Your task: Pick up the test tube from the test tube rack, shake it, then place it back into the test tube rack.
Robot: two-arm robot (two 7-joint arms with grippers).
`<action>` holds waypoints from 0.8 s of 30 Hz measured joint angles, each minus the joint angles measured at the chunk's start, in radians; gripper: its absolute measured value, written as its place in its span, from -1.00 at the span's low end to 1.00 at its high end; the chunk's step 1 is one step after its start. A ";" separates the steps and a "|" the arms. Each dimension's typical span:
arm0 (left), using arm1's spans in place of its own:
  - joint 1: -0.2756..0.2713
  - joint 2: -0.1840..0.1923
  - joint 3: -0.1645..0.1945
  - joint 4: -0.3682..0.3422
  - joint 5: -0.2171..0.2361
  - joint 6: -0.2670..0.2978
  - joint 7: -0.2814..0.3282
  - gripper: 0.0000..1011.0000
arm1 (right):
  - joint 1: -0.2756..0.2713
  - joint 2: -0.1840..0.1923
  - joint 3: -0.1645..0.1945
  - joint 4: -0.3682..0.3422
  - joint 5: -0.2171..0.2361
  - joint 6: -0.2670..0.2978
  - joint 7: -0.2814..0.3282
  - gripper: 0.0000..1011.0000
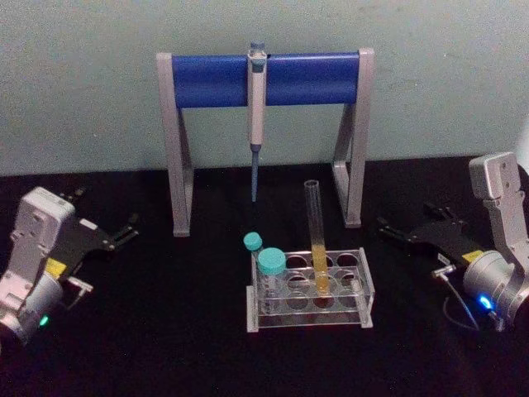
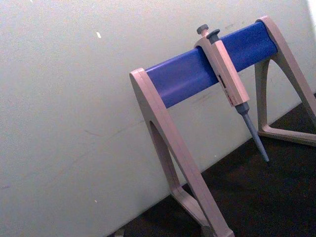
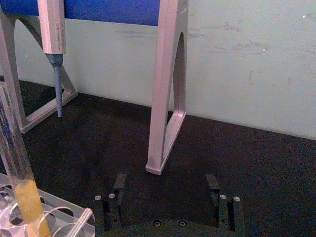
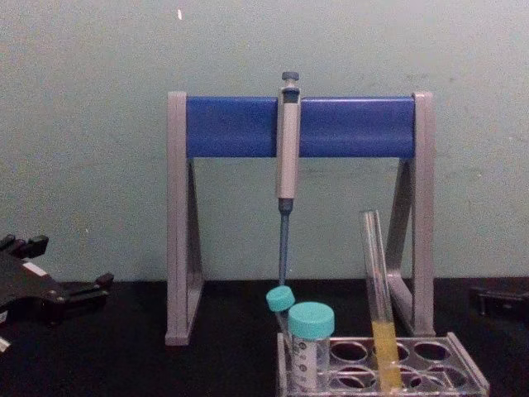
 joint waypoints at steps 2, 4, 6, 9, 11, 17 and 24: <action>0.000 0.000 0.000 0.000 0.000 0.000 0.000 0.98 | 0.000 0.000 0.000 0.000 0.000 0.000 0.000 0.98; 0.000 0.000 0.000 0.000 0.000 0.000 0.000 0.98 | 0.000 0.000 0.000 0.000 0.000 0.000 0.000 0.98; 0.000 0.000 0.000 0.000 0.000 0.000 0.000 0.98 | 0.000 0.000 0.000 0.000 0.000 0.000 0.000 0.98; 0.000 0.000 0.000 0.000 0.000 0.000 0.000 0.98 | 0.000 0.000 0.000 0.000 0.000 0.000 0.000 0.98; 0.000 0.000 0.000 0.000 0.000 0.000 0.000 0.98 | 0.000 0.000 0.000 0.000 0.000 0.000 0.000 0.98; 0.000 0.000 0.000 0.000 0.000 0.000 0.000 0.98 | 0.000 0.000 0.000 0.000 0.000 0.000 0.000 0.98; 0.000 0.000 0.000 0.000 0.000 0.000 0.000 0.98 | 0.000 0.000 0.000 0.000 0.000 0.000 0.000 0.98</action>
